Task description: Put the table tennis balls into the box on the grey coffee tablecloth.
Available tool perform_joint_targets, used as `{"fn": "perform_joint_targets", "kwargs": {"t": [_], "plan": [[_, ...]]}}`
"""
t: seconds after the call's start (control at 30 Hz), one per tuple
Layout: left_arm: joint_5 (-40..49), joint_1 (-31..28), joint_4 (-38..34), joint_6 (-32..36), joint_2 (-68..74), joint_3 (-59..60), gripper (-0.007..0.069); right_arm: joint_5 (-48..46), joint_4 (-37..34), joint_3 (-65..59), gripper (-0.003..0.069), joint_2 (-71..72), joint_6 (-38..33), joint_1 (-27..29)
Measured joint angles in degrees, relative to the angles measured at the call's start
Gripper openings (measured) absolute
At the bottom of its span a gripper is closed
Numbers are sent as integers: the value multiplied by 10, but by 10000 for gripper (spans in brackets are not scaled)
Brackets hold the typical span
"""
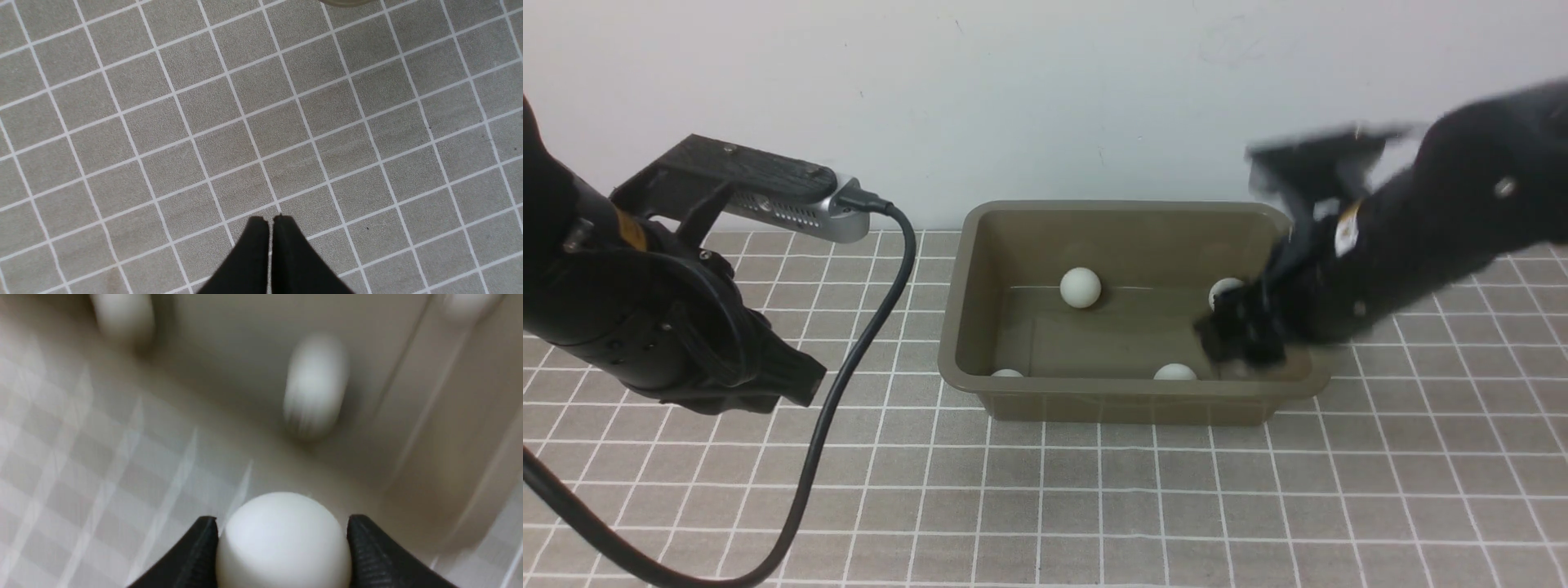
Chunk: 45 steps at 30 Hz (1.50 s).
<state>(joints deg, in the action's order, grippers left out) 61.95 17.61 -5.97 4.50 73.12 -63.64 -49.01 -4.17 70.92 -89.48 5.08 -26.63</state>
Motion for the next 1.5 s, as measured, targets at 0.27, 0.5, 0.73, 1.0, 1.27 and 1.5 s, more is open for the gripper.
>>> {"fn": "perform_joint_targets", "kwargs": {"t": [0.27,0.5,0.73,1.0,1.27,1.5], "plan": [[1,0,-10,-1,0,0,-5,-22,9,147,397,-139,2,50],[7,0,-10,-1,0,0,-5,-103,11,223,624,-155,2,50],[7,0,-8,-1,-37,1,-5,-162,25,230,179,-23,2,49],[-21,0,-8,-1,-133,1,-5,-72,26,86,-10,276,12,49],[-43,0,-14,-1,-166,1,-5,235,49,-321,-13,626,31,49],[-55,0,-24,1,-165,1,-5,305,53,-489,-14,839,54,49]]}}
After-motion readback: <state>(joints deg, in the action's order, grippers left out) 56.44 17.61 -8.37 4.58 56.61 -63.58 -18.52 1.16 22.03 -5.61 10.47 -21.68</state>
